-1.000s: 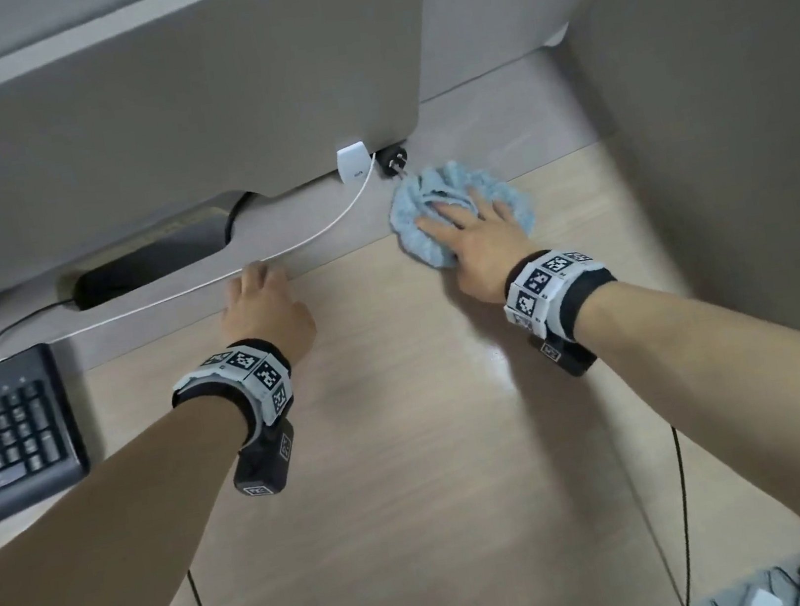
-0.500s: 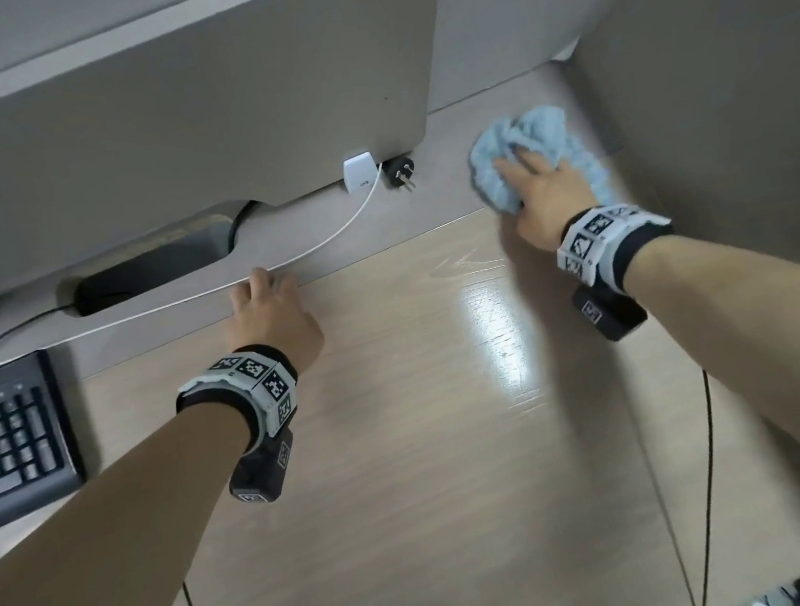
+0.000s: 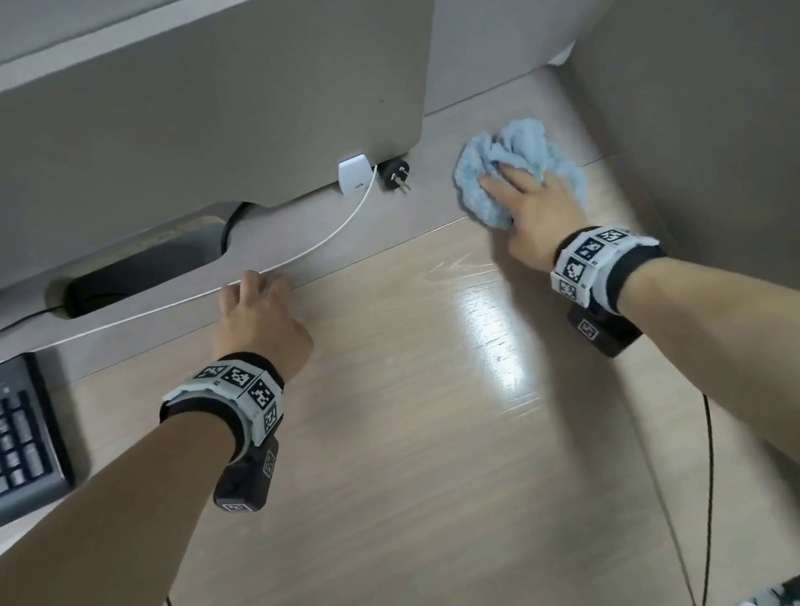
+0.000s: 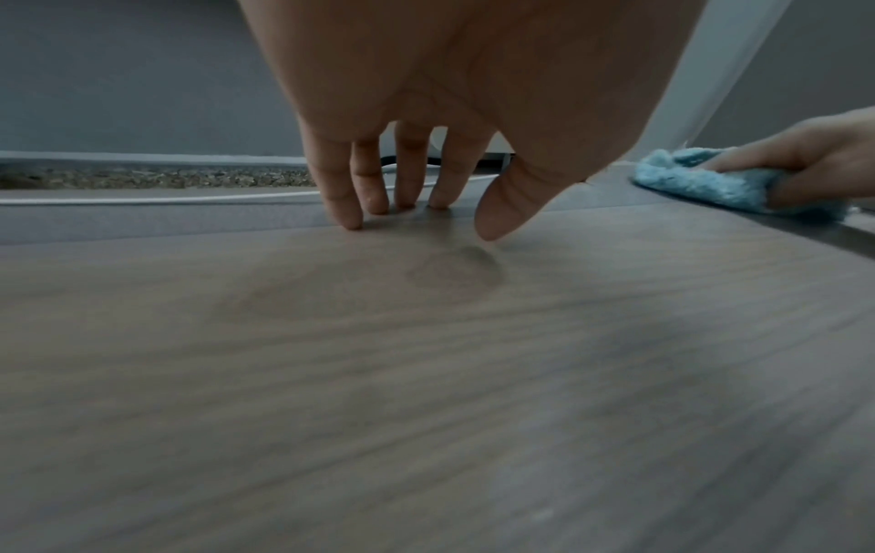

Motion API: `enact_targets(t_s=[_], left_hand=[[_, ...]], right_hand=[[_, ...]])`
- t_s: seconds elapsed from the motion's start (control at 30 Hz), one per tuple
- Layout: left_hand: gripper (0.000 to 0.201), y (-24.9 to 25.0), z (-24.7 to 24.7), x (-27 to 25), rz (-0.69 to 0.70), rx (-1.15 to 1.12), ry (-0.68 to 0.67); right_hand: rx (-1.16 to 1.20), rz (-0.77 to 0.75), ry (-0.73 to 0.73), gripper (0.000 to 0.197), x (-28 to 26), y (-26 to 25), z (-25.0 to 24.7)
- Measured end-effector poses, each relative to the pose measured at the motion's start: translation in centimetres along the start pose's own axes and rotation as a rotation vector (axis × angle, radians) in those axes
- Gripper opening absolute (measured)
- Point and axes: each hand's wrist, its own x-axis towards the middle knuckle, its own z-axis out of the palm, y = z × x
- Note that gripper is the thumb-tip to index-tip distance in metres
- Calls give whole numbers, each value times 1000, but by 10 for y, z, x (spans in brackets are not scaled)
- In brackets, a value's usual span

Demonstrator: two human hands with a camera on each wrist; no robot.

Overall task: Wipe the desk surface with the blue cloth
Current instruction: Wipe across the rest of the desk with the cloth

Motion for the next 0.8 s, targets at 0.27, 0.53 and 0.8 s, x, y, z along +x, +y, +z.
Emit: enact_targets(t_s=[0.27, 0.53, 0.8], left_hand=[[43, -5, 3, -2, 14, -1, 12], [48, -5, 1, -5, 36, 1, 35], [53, -5, -4, -6, 43, -10, -12]], right_hand=[[67, 294, 8, 81, 47, 31, -25], [6, 277, -28, 89, -6, -2, 9], [-85, -179, -145, 90, -89, -100, 40]])
